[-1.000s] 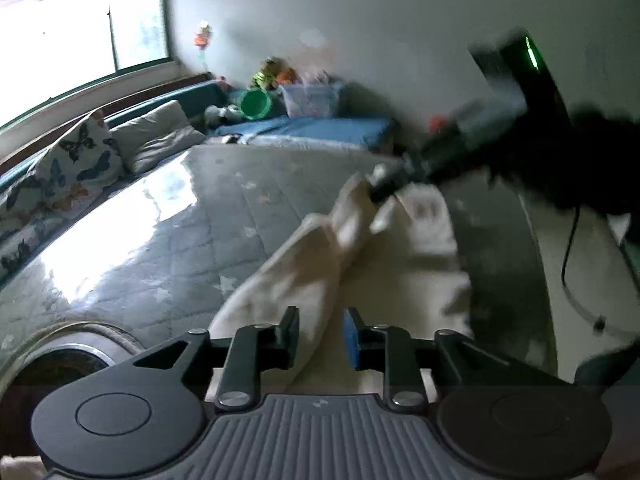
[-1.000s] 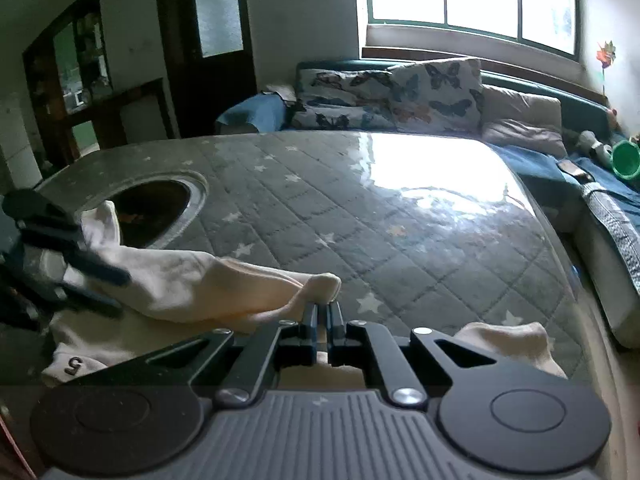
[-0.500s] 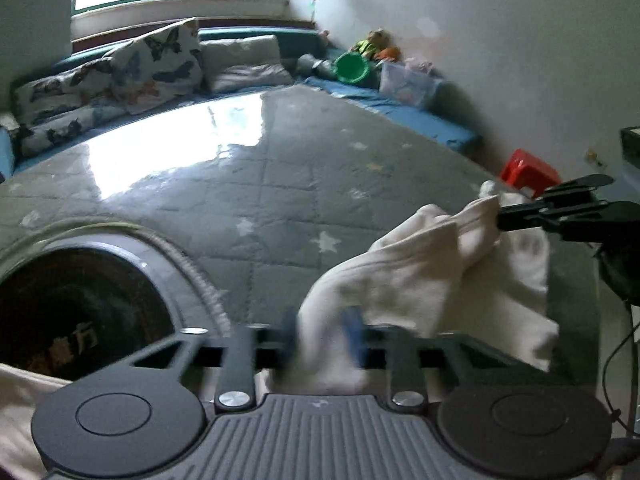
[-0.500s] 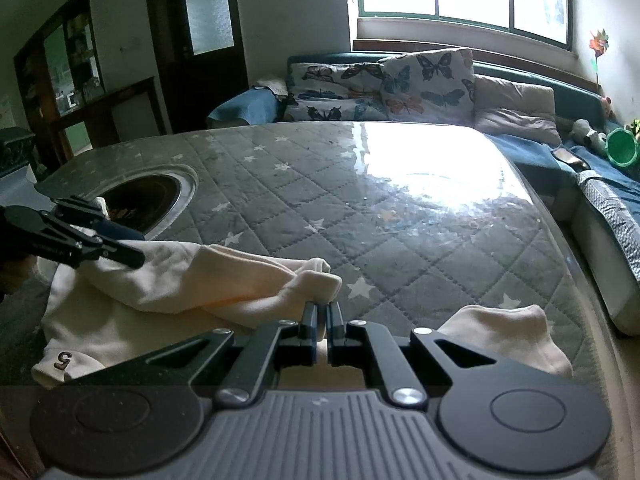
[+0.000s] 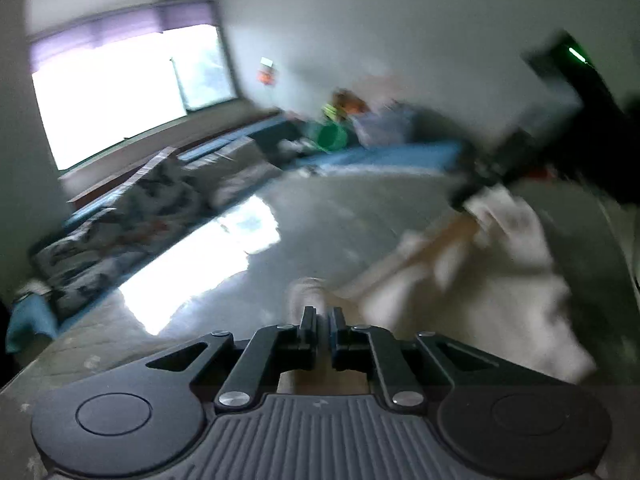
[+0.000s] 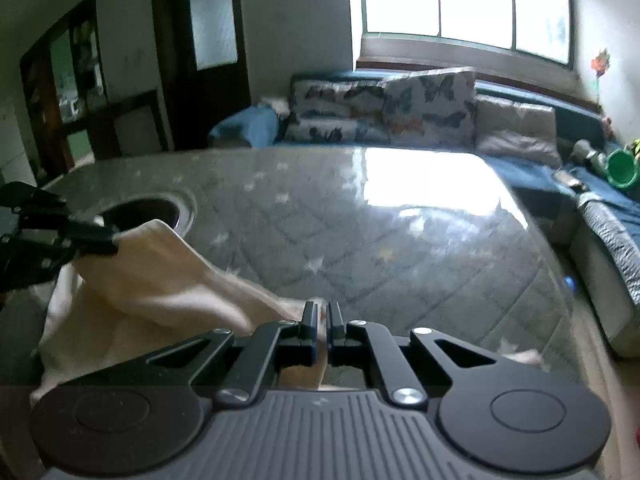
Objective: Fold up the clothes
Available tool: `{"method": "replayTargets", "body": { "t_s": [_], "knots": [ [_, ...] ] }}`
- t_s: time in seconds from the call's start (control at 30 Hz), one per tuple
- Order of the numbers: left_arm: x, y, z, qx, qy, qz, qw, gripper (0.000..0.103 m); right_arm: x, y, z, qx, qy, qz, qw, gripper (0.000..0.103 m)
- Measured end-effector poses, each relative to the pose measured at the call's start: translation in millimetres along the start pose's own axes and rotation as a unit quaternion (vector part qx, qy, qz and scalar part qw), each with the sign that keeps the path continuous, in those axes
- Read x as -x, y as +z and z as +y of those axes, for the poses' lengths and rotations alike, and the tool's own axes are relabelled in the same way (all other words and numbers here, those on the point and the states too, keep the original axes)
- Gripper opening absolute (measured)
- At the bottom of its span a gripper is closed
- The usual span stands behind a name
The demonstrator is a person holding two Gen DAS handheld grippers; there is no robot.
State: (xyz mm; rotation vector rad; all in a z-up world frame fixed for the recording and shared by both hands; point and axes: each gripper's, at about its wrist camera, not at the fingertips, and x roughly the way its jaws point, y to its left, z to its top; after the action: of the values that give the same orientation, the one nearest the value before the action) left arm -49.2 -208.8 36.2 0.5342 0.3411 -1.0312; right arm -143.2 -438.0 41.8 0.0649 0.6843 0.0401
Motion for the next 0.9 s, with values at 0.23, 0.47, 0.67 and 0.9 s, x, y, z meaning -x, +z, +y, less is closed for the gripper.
{"method": "replayTargets", "body": {
  "t_s": [0.23,0.47,0.67,0.9],
  "knots": [
    [5,-10,-4,0.007,-0.046,0.011,0.9989,0.038,-7,-10,-11,-0.03,-0.001,0.02,0.999,0.015],
    [3,-8,33,0.128,-0.054,0.018,0.9901,0.057,1,-18,-27,-0.075,0.005,0.018,0.997,0.03],
    [-11,-14,53,0.206,-0.075,0.053,0.9741,0.062,-8,-23,-42,-0.122,0.032,0.03,0.992,0.031],
    [-7,-15,57,0.206,-0.081,0.029,0.9749,0.037,-17,-23,-41,-0.123,0.056,0.033,0.99,0.024]
  ]
}}
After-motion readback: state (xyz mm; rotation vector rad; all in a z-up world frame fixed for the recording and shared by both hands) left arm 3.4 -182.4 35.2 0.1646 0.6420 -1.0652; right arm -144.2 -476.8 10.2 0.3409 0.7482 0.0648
